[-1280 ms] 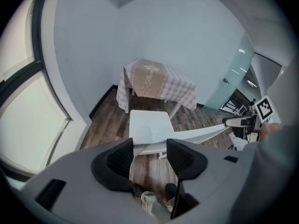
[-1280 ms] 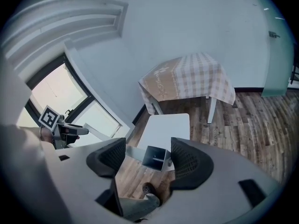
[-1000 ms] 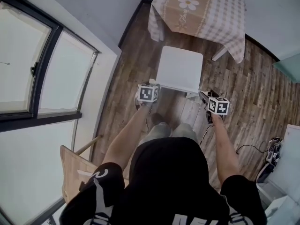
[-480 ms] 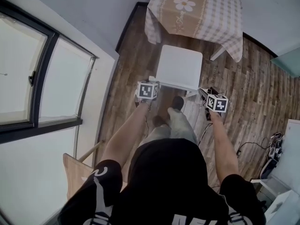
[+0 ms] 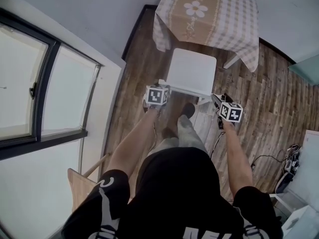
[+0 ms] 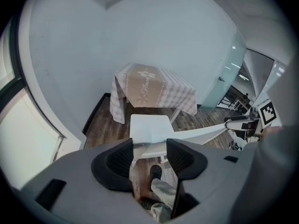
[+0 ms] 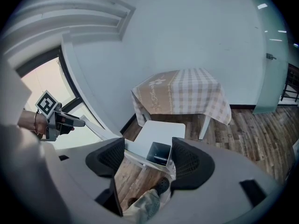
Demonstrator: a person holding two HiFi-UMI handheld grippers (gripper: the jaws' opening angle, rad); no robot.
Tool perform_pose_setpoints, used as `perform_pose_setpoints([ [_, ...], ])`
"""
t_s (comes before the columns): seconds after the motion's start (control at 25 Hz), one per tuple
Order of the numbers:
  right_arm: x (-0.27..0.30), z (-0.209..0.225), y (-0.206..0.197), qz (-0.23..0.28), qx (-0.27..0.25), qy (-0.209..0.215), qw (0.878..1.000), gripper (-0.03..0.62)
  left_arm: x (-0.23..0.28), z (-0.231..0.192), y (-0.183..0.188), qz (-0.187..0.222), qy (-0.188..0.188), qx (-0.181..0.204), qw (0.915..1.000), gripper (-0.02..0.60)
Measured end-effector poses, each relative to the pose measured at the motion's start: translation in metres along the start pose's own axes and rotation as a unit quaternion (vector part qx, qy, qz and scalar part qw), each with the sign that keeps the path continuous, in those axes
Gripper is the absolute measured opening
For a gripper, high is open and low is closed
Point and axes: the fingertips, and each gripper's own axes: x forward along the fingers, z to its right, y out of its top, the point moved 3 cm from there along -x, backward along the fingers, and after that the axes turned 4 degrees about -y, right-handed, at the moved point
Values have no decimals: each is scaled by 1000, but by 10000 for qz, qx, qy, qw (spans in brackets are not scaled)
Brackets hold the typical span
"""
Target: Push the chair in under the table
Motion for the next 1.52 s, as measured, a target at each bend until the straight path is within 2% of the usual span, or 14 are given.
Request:
perform_pose_setpoints([
  [0.24, 16, 11, 15, -164, 0, -56, 9999, 331, 17, -3, 19, -128, -50, 4, 9999, 237],
  [0.72, 45, 34, 51, -150, 57, -110, 9998, 331, 49, -7, 64, -97, -59, 29, 9999, 236],
  [1.24, 86, 68, 114, 108, 52, -43, 9999, 331, 89, -12, 135, 57, -12, 58, 10000, 236],
  [1.52, 101, 79, 158, 450, 86, 54, 9989, 333, 102, -17, 179, 277, -41, 116, 9995, 238],
])
